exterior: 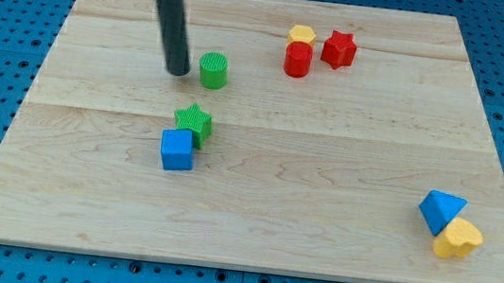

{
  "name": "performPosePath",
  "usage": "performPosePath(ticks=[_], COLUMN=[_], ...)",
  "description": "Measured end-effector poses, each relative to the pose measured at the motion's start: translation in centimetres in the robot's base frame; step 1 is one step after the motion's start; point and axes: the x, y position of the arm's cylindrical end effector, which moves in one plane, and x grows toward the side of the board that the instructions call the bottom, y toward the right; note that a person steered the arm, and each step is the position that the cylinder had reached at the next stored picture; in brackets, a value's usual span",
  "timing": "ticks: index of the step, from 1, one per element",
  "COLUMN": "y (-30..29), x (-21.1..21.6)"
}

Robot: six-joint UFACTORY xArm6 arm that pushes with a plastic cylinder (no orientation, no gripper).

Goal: Move the green circle towards the triangle

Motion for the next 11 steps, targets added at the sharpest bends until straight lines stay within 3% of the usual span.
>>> performPosePath(ticks=[2,3,4,5,6,7,9,11], y=[18.5,20.2,20.4,20.9,19.6,24.5,25.2,27.8], x=[0.2,1.9,7.0,8.1,5.0,6.2,11.9,10.4])
